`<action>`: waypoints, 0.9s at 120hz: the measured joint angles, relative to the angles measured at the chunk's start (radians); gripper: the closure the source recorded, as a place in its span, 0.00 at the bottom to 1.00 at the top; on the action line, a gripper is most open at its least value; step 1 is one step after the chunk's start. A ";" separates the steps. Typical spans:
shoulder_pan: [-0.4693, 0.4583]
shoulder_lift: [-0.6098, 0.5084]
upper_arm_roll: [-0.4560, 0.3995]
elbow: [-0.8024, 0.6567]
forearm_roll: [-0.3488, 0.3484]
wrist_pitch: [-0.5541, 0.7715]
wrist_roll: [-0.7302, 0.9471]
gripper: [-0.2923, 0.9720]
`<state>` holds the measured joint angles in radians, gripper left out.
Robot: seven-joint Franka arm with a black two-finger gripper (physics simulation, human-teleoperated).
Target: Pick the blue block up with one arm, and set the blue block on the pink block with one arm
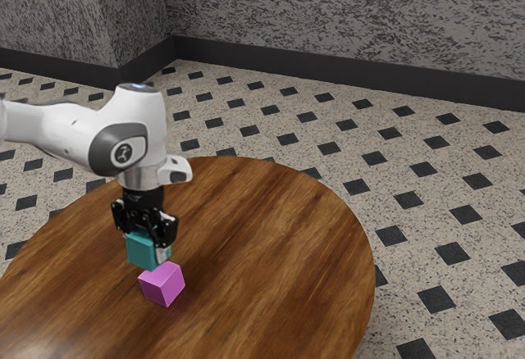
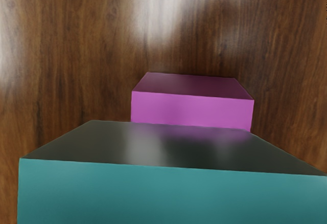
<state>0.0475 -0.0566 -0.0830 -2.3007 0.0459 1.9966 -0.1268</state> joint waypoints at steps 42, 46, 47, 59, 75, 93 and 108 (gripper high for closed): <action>-0.001 -0.021 -0.001 -0.036 0.002 0.003 0.000 0.39; -0.001 -0.021 -0.002 -0.036 0.002 0.003 0.001 0.37; -0.001 -0.021 -0.002 -0.036 0.002 0.003 0.001 0.37; -0.003 -0.021 -0.001 -0.035 0.003 0.003 0.002 0.32; -0.004 -0.038 -0.004 -0.034 0.003 -0.001 0.004 0.28; -0.012 -0.123 -0.006 -0.023 0.002 -0.024 0.007 0.25; -0.024 -0.207 -0.007 0.052 0.001 -0.081 0.012 0.24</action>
<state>0.0235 -0.2639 -0.0903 -2.2488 0.0466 1.9160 -0.1150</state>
